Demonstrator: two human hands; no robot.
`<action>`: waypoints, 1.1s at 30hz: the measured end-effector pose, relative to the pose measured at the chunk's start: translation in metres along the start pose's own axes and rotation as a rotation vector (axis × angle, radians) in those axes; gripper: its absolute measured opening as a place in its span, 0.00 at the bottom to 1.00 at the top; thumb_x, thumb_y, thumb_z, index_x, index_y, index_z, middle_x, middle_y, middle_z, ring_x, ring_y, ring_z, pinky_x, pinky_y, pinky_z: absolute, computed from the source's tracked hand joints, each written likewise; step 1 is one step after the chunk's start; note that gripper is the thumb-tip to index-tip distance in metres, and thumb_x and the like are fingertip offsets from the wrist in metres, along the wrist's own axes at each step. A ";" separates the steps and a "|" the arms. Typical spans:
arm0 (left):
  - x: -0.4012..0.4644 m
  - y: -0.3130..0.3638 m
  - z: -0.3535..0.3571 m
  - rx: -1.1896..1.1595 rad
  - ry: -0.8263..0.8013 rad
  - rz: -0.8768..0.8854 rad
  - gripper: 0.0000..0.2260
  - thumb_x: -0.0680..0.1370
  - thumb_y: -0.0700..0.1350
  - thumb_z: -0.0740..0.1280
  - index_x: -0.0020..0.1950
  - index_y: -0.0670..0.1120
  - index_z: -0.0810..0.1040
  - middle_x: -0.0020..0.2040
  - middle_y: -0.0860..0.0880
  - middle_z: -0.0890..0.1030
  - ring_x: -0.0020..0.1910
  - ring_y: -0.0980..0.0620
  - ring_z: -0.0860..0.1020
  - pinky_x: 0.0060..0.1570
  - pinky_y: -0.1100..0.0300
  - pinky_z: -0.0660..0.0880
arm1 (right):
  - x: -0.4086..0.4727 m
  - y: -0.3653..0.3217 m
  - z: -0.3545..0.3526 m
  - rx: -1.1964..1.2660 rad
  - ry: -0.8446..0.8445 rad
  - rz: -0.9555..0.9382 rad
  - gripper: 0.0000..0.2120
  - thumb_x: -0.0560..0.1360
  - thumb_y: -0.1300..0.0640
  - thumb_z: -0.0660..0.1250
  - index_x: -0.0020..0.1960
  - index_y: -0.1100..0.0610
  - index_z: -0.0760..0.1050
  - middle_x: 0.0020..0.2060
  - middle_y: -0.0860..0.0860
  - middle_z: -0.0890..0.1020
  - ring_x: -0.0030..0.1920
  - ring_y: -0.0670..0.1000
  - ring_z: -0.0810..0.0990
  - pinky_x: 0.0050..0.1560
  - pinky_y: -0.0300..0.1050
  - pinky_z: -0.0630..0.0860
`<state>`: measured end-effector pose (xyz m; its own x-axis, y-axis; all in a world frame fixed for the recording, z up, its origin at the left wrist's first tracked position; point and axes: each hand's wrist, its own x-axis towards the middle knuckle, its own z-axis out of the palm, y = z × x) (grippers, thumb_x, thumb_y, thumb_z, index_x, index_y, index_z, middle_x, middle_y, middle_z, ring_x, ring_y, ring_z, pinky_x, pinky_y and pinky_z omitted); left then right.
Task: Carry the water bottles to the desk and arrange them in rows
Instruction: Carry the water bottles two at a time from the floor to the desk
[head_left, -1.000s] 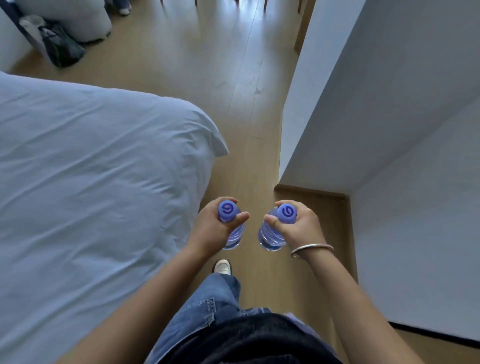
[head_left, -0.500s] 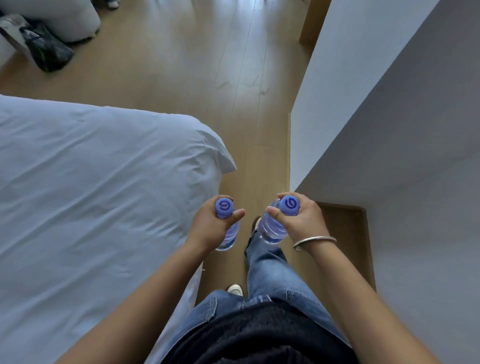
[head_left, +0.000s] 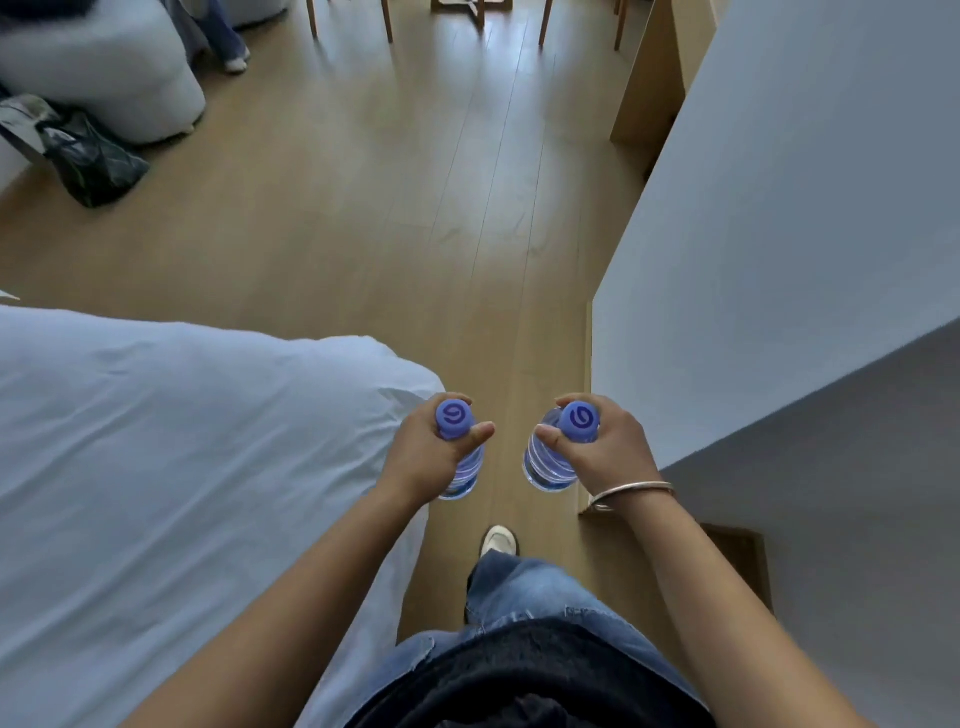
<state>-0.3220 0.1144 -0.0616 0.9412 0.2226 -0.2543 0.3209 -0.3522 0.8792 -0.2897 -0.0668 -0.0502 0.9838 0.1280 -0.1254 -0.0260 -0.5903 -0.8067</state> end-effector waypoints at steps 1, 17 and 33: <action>0.017 0.008 0.000 0.002 0.009 0.016 0.15 0.72 0.44 0.72 0.55 0.41 0.75 0.47 0.45 0.78 0.47 0.49 0.76 0.52 0.56 0.74 | 0.019 -0.002 -0.005 -0.005 0.004 -0.010 0.17 0.68 0.55 0.74 0.54 0.60 0.76 0.45 0.51 0.78 0.44 0.49 0.76 0.41 0.26 0.69; 0.264 0.084 0.008 -0.106 -0.127 -0.005 0.11 0.70 0.40 0.74 0.48 0.43 0.75 0.41 0.46 0.75 0.40 0.51 0.73 0.43 0.63 0.73 | 0.253 -0.025 -0.038 -0.035 0.034 0.036 0.14 0.68 0.52 0.73 0.47 0.60 0.77 0.40 0.55 0.80 0.41 0.53 0.78 0.47 0.48 0.78; 0.581 0.204 -0.015 -0.101 -0.191 0.163 0.10 0.70 0.41 0.74 0.47 0.45 0.75 0.39 0.50 0.75 0.37 0.55 0.73 0.40 0.67 0.71 | 0.543 -0.074 -0.083 0.013 0.279 0.106 0.15 0.68 0.53 0.74 0.51 0.58 0.76 0.43 0.52 0.80 0.44 0.50 0.78 0.48 0.39 0.74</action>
<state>0.2884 0.1860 -0.0241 0.9856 -0.0087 -0.1691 0.1603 -0.2747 0.9481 0.2608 -0.0191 -0.0105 0.9861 -0.1591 -0.0468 -0.1315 -0.5782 -0.8052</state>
